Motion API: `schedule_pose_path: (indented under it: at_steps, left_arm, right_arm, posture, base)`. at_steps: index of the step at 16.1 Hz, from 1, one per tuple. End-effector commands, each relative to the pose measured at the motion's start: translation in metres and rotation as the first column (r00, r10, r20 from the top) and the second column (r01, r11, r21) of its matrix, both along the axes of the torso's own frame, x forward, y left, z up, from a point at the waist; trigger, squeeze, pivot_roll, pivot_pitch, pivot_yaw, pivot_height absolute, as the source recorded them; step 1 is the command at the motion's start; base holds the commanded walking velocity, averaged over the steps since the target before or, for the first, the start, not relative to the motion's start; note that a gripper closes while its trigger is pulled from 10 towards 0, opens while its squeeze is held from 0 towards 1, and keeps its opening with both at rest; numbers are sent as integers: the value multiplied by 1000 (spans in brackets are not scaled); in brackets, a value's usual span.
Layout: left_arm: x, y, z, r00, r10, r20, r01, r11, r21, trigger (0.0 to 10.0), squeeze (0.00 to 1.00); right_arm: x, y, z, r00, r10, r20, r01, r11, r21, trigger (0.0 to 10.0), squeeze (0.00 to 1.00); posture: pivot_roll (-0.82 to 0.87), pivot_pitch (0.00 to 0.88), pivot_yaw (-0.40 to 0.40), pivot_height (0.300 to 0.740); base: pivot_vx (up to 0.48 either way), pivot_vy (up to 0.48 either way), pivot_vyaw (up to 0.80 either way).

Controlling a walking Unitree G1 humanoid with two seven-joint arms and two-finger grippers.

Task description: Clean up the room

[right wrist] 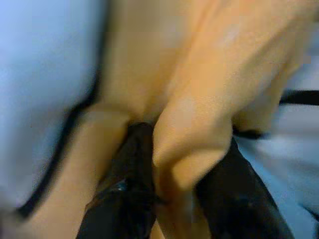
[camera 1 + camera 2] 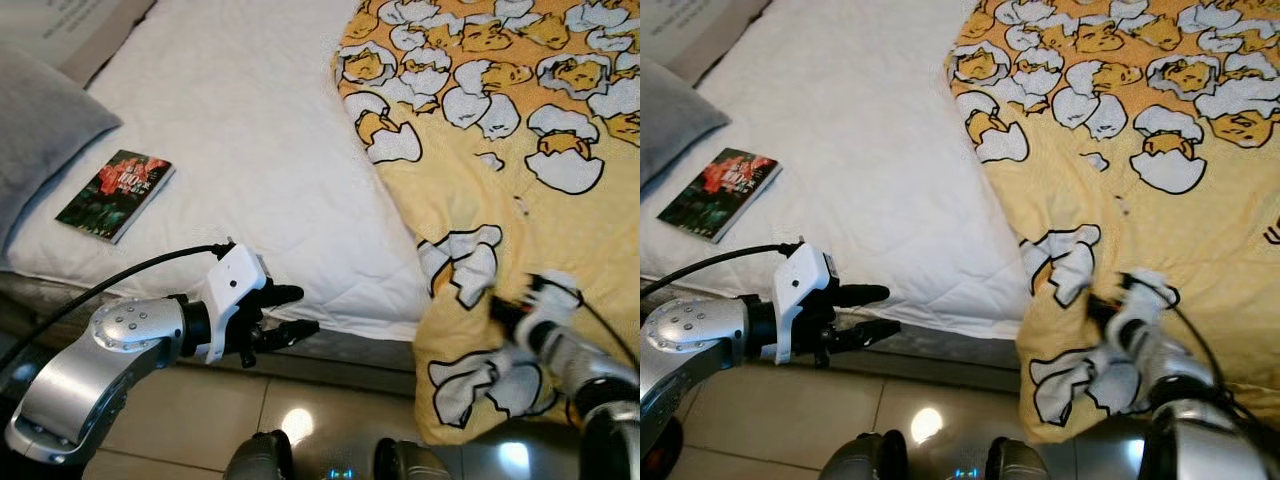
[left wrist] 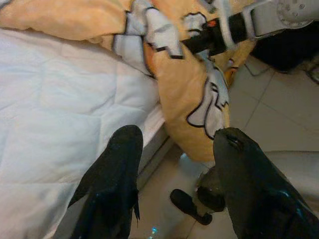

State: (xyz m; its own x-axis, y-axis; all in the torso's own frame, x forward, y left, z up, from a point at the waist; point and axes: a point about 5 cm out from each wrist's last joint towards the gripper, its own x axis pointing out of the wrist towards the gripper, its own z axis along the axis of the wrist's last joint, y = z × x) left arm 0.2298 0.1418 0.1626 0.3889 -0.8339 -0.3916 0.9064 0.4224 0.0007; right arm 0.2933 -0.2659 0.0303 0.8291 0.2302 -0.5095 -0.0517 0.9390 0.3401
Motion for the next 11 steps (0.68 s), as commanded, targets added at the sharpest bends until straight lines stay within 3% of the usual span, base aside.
schedule_pose_path:
  at_steps: [1,3,6,7,8,11]
  left_arm:
    - [-2,-3,-5,997,-71,-43,71,997,7,10000,0]
    - [-2,-2,-10,992,-99,-75,101,995,15,10000,0]
    - [-1,-2,-11,989,-115,-94,116,993,10,10000,0]
    - [-1,-2,-11,989,-117,-94,118,993,10,10000,0]
    - [-1,-1,-12,988,-119,-93,121,993,12,10000,0]
    - [-1,1,-14,989,-119,-91,122,992,26,10000,0]
  right_arm:
    - [4,29,5,978,201,63,-205,977,66,0,0]
    - [4,56,12,926,357,124,-369,924,99,0,0]
    - [-1,120,21,765,612,204,-638,763,105,0,0]
    - [-3,132,22,731,649,212,-677,729,99,0,0]
    - [-9,153,22,660,718,219,-746,661,82,0,0]
    - [-31,181,13,513,843,160,-856,517,20,0,0]
  posture:
    - [40,86,32,740]
    - [21,70,33,740]
    - [11,61,34,740]
    - [12,61,32,740]
    - [14,60,28,740]
    - [17,60,21,740]
  base:
    - [0,0,0]
    - [0,0,0]
    - [0,0,0]
    - [0,0,0]
    - [0,0,0]
    - [0,0,0]
